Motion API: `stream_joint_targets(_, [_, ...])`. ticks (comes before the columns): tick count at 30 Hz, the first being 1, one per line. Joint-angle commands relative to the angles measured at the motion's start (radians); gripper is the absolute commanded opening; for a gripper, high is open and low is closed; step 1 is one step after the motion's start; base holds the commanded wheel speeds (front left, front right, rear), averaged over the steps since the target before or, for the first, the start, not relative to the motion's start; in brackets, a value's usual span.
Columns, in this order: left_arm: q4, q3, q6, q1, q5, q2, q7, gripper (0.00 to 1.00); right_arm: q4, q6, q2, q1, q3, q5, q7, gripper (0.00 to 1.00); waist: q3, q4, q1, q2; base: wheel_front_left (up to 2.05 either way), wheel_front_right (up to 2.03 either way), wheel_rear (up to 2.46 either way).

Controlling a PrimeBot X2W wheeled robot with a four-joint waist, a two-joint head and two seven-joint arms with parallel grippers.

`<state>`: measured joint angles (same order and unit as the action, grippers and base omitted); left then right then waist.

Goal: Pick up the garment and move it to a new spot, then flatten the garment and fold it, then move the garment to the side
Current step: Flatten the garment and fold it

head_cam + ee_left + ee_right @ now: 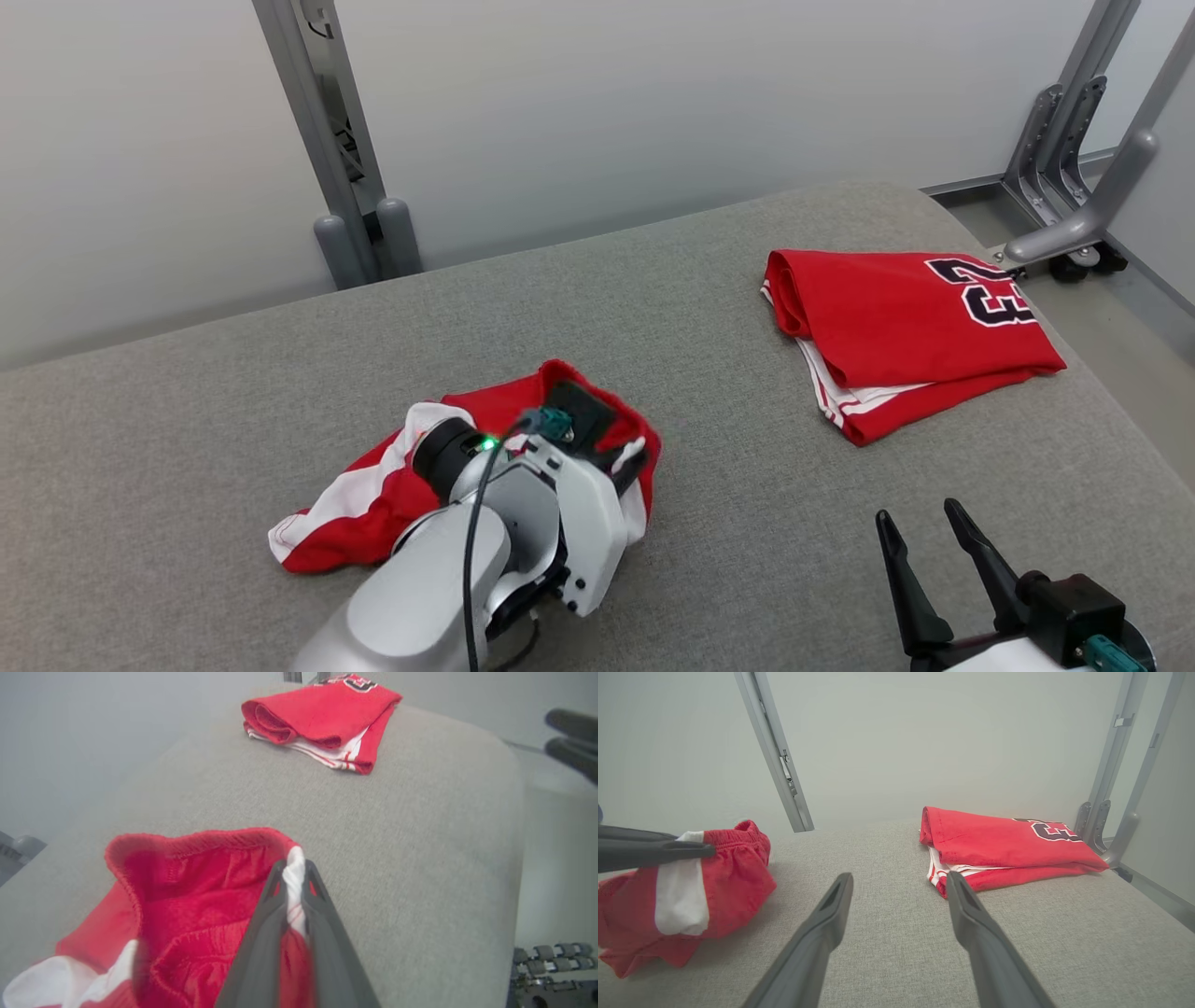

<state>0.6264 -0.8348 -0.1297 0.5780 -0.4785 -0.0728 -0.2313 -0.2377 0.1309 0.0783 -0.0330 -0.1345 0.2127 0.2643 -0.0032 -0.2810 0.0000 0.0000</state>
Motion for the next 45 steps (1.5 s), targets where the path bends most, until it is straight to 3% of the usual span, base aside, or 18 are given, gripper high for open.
stream_joint_targets(1, [-0.028, 0.040, 0.001, 0.015, -0.052, 0.005, 0.035, 0.00, 0.001, 0.000, 0.004, 0.000, 0.003, -0.004, 0.000, 1.00, -0.007, 0.006, 0.0000, 0.0000, 0.00, 0.00, 0.00])
stream_joint_targets(5, [-0.070, 0.105, 0.014, 0.061, -0.147, 0.016, 0.096, 0.00, -0.003, 0.000, 0.001, -0.001, 0.002, -0.005, 0.000, 1.00, -0.015, 0.016, 0.0000, 0.0000, 0.00, 0.00, 0.00])
stream_joint_targets(9, [-0.112, 0.111, 0.020, 0.118, -0.196, 0.022, 0.157, 0.00, -0.005, 0.000, -0.002, -0.005, 0.000, -0.006, 0.000, 1.00, -0.021, 0.023, 0.0000, 0.0000, 0.00, 0.00, 0.00])
stream_joint_targets(17, [-0.137, 0.105, 0.125, 0.240, -0.343, 0.020, 0.366, 0.00, -0.007, 0.000, 0.001, -0.008, 0.006, -0.010, 0.000, 1.00, -0.035, 0.046, 0.0000, 0.0000, 0.00, 0.00, 0.00])
stream_joint_targets(23, [-0.035, 0.030, 0.186, 0.139, -0.430, 0.017, 0.383, 0.00, -0.006, 0.000, -0.007, -0.015, 0.003, -0.006, 0.000, 1.00, -0.030, 0.077, 0.0000, 0.0000, 0.00, 0.00, 0.00])
stream_joint_targets(27, [0.045, 0.038, 0.194, 0.031, -0.464, 0.017, 0.427, 0.00, -0.009, 0.000, -0.009, -0.027, 0.013, -0.004, 0.000, 1.00, -0.024, 0.103, 0.0000, 0.0000, 0.00, 0.00, 0.00])
stream_joint_targets(35, [0.097, 0.182, 0.209, -0.146, -0.516, -0.026, 0.496, 0.00, -0.018, 0.000, -0.014, -0.039, 0.016, -0.007, 0.000, 1.00, -0.027, 0.137, 0.0000, 0.0000, 0.00, 0.00, 0.00])
stream_joint_targets(41, [-0.013, 0.403, 0.231, -0.294, -0.430, -0.029, 0.497, 0.00, -0.023, 0.000, -0.019, -0.054, 0.021, -0.002, 0.000, 1.00, -0.043, 0.161, 0.0000, 0.0000, 0.00, 0.00, 0.00])
stream_joint_targets(45, [-0.046, 0.486, 0.222, -0.375, -0.372, -0.015, 0.497, 0.00, -0.033, 0.000, -0.021, -0.059, 0.015, -0.001, 0.000, 1.00, -0.054, 0.171, 0.0000, 0.0000, 0.00, 0.00, 0.00])
